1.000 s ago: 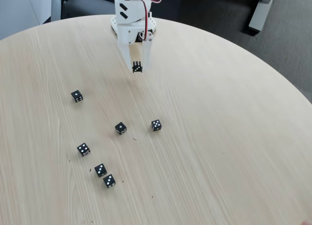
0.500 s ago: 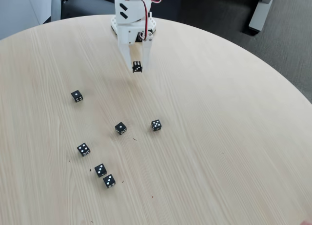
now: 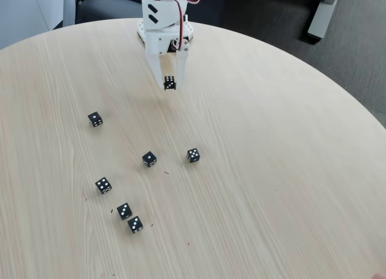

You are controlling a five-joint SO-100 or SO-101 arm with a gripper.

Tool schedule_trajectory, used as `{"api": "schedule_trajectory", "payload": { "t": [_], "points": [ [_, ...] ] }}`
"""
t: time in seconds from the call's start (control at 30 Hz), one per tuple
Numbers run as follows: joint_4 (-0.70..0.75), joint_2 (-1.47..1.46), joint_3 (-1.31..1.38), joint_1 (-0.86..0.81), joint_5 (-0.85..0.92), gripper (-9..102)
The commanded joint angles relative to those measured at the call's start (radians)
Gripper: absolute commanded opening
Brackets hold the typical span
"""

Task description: Pick up the dice with number 6

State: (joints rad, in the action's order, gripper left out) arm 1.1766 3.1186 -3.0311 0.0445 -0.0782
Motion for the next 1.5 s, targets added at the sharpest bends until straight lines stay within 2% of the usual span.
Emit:
{"api": "schedule_trajectory", "payload": {
  "t": [0.0,1.47],
  "points": [
    [0.005,0.008,0.005,-0.006,0.009,0],
    [0.005,0.008,0.005,-0.006,-0.008,0]
  ]
}}
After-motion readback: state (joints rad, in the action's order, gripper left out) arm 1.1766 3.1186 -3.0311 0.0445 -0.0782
